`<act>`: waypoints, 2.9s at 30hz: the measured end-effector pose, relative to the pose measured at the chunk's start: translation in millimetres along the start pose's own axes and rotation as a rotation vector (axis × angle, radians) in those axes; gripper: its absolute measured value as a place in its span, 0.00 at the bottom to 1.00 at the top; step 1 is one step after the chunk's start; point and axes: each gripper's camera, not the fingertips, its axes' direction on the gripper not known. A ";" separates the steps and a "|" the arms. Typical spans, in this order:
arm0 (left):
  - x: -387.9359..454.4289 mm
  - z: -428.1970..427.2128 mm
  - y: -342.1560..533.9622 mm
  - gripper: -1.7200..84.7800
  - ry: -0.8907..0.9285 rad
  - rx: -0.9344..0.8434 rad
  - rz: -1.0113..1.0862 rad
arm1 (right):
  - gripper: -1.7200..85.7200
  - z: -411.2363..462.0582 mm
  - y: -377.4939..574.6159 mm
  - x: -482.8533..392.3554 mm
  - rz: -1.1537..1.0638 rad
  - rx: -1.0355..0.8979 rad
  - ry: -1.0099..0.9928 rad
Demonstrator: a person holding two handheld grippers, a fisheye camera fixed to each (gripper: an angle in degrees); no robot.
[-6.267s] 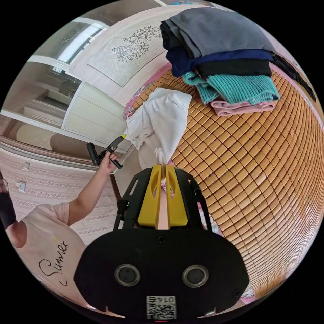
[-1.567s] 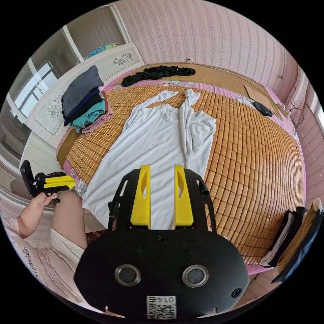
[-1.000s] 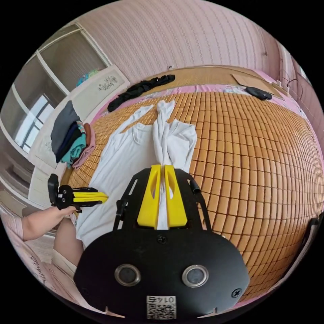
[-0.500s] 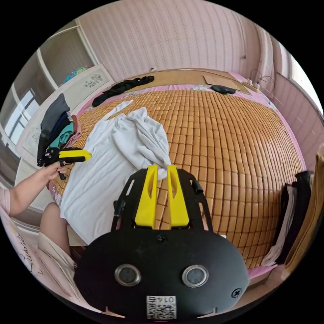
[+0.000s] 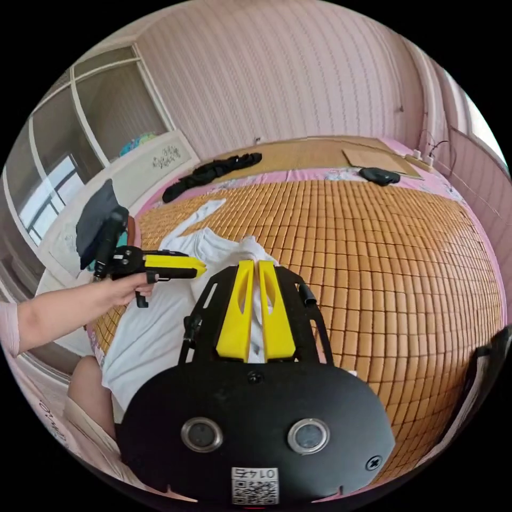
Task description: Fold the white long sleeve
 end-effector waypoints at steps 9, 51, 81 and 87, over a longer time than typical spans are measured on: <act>12.6 69.1 -76.5 0.10 -0.059 0.051 0.035 | 0.02 -129.2 128.8 102.6 0.382 0.035 0.257; 82.5 195.9 -78.0 0.08 0.255 -0.098 0.239 | 0.03 -244.2 188.3 87.1 0.356 0.330 0.454; 106.5 190.9 -36.2 0.05 0.164 0.015 0.399 | 0.16 -249.8 278.1 158.8 0.636 0.017 0.533; 134.0 200.3 -22.9 0.04 0.117 -0.075 0.519 | 0.04 -232.3 282.4 188.9 0.663 -0.089 0.493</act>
